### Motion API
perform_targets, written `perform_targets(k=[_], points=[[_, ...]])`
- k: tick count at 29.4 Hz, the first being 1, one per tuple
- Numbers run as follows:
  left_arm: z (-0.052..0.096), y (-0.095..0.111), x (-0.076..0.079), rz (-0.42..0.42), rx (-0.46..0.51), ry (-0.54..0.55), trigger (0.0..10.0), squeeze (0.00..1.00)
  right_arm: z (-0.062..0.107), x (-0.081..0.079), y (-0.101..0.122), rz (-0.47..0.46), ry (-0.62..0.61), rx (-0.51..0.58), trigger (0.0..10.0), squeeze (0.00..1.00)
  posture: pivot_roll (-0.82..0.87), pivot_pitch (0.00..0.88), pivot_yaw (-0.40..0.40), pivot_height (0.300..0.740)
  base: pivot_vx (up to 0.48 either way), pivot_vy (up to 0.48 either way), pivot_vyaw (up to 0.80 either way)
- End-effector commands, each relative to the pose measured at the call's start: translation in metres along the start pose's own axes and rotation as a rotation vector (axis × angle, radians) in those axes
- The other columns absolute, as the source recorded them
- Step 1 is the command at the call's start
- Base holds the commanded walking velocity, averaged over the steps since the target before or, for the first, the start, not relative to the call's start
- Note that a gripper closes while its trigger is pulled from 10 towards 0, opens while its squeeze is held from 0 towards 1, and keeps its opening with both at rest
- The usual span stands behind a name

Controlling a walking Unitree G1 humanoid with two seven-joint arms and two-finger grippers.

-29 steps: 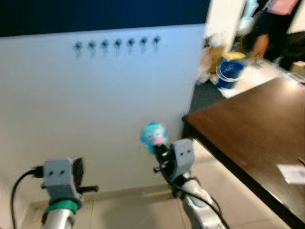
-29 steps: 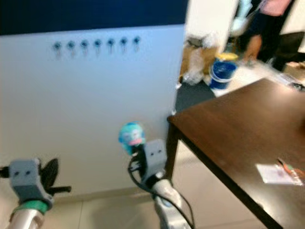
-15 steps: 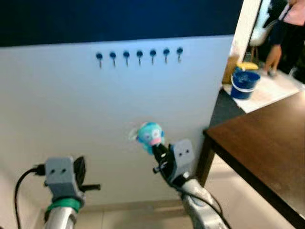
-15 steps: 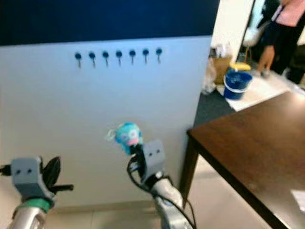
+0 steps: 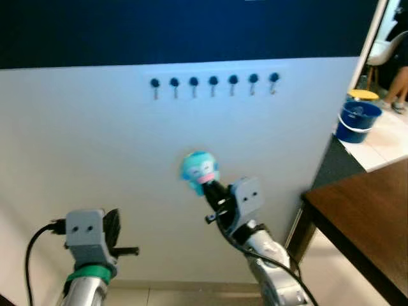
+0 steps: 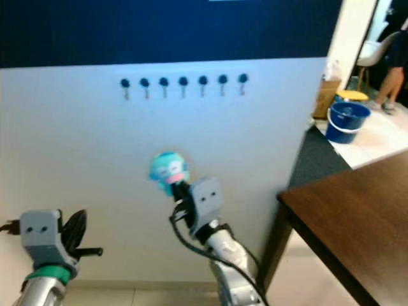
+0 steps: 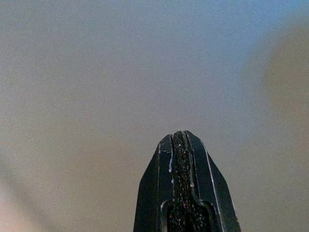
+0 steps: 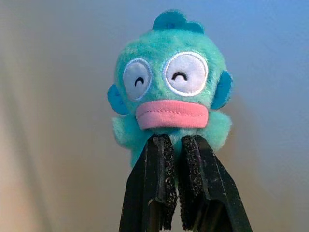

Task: Hang keys on a hook

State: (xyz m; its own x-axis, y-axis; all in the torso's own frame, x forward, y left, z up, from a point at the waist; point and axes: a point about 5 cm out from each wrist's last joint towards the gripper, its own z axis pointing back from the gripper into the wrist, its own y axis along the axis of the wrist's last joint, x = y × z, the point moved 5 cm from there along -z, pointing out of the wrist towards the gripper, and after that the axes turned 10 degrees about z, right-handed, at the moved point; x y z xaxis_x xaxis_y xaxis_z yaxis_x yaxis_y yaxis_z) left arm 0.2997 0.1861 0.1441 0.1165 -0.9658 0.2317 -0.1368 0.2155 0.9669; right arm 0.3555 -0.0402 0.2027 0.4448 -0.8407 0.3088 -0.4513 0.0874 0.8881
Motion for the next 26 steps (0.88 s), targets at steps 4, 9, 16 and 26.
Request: perform_targets(k=[4,9,16,26], points=[[0.0,-0.002,-0.004,-0.007,-0.01,0.015,10.0,0.0,-0.007,-0.004,0.02,0.023,0.017,0.075,10.0,0.0,-0.08,0.0,0.163,0.74,0.281,0.0,0.0],[0.0,-0.002,-0.007,-0.008,-0.012,0.029,10.0,0.0,-0.013,-0.004,0.032,0.027,0.032,0.11,10.0,0.0,-0.08,0.0,0.164,0.74,0.27,0.0,0.0],[0.0,-0.003,-0.009,0.0,-0.025,0.035,10.0,0.0,-0.01,-0.003,0.027,0.045,0.039,0.089,10.0,0.0,-0.08,0.0,0.169,0.74,0.036,0.0,0.0],[-0.002,0.001,-0.009,-0.014,-0.013,0.016,10.0,0.0,0.001,-0.011,0.008,-0.01,0.027,0.012,10.0,0.0,-0.08,0.0,0.183,0.74,0.0,0.0,-0.08]])
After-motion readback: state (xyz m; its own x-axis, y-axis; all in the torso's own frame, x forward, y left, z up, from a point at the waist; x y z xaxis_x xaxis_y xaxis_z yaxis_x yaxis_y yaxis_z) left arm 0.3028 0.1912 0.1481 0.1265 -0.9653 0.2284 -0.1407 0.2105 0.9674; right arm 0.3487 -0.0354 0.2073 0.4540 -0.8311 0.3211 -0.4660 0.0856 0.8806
